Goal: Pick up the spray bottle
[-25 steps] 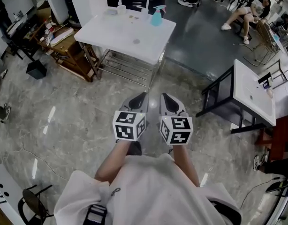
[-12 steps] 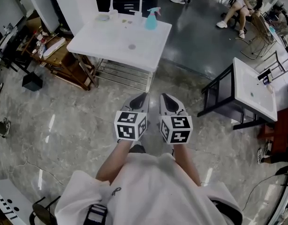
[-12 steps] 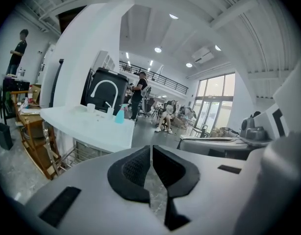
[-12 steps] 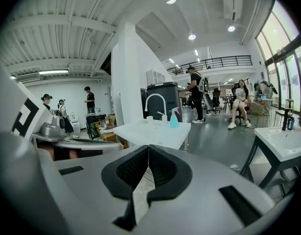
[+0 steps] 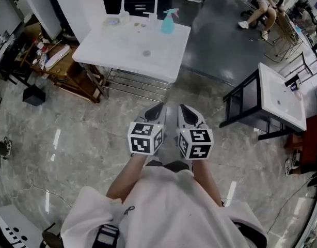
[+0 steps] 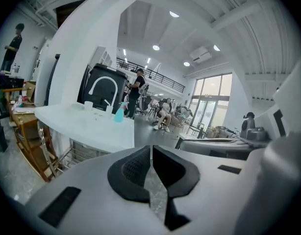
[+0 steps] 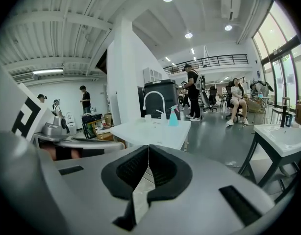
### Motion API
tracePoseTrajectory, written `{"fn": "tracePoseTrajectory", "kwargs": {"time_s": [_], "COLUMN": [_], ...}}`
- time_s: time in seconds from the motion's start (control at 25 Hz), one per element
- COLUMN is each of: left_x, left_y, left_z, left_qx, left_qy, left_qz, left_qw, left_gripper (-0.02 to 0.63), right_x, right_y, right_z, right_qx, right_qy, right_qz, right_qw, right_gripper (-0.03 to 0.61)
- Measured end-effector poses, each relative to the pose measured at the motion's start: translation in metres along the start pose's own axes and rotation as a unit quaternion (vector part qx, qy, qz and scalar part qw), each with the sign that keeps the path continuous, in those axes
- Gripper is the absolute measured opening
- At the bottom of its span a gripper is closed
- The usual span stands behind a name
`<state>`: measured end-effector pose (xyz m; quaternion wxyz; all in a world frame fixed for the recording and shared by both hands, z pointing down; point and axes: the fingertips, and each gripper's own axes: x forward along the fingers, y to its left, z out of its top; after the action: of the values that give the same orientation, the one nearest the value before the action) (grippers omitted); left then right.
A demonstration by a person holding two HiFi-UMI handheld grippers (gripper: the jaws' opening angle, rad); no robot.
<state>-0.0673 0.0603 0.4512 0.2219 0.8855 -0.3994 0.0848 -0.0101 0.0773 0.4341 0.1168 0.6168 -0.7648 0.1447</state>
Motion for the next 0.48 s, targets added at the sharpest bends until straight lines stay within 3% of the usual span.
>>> {"fn": "tracePoseTrajectory", "kwargs": {"time_s": [0.48], "left_x": [0.0035], "left_y": [0.0075], "left_z": [0.0005], "left_qx": [-0.003], "left_qy": [0.000], "left_qz": [-0.008], "left_qw": [1.0000], "left_gripper": [0.035], "right_x": [0.0081], "right_y": [0.0044], "right_z": [0.0016], "right_qx": [-0.016], "right_qy": [0.005], "right_qz": [-0.005], "right_qw": [1.000], "right_gripper": [0.028]}}
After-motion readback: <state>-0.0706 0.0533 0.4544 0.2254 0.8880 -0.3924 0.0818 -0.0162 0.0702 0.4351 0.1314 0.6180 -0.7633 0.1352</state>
